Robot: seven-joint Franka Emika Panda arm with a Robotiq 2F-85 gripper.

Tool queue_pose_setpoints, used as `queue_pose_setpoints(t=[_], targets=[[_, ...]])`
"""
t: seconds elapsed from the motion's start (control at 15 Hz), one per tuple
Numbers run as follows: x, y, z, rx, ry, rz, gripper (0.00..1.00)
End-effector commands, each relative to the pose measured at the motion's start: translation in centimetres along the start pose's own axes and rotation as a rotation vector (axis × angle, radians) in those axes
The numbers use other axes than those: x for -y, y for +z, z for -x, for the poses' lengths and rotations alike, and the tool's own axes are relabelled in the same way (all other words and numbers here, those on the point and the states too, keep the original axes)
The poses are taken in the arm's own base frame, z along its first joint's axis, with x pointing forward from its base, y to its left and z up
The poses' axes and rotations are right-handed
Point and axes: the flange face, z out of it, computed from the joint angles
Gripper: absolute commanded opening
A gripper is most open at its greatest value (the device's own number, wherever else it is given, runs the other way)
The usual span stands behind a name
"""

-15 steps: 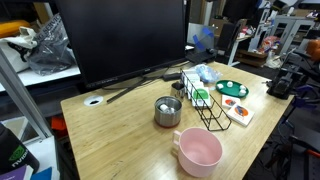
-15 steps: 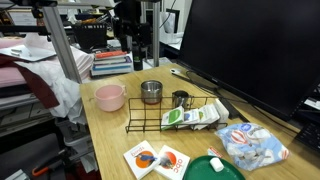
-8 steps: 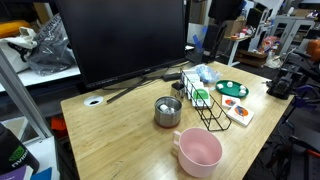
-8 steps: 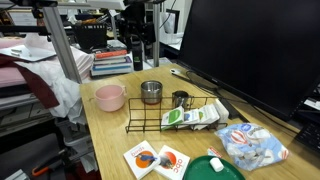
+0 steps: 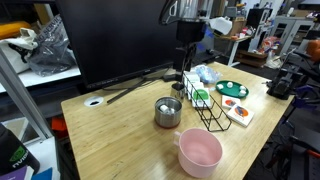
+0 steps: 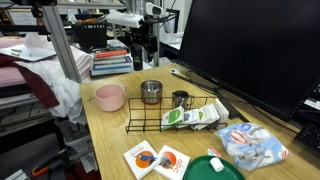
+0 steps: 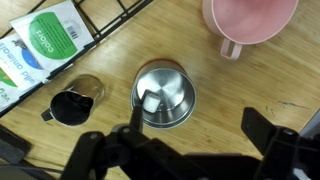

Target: Pick the object in the silver bowl and put it in the pink cup

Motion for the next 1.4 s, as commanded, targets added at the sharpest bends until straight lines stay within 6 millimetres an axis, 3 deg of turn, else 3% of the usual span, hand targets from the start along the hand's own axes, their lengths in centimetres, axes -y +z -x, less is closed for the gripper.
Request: queue_pose_setpoints(t=[0.0, 0.2, 0.27, 0.4, 0.8, 1.0, 1.33], targets=[[-0.9, 2.4, -2.7, 0.054, -0.03, -0.025, 1.0], [-1.4, 5.4, -4.4, 0.1, -0.041, -0.046, 1.0], [-1.0, 5.1, -3.3, 0.062, -0.027, -0.029, 1.0], [-1.2, 6.3, -4.1, 0.083, -0.026, -0.036, 1.0], [-1.2, 5.8, -4.4, 0.081, -0.015, -0.033, 1.0], [-1.3, 6.7, -4.9, 0.042, 0.016, -0.03, 1.0], [-1.6, 10.1, -5.5, 0.044, 0.051, -0.016, 1.0]])
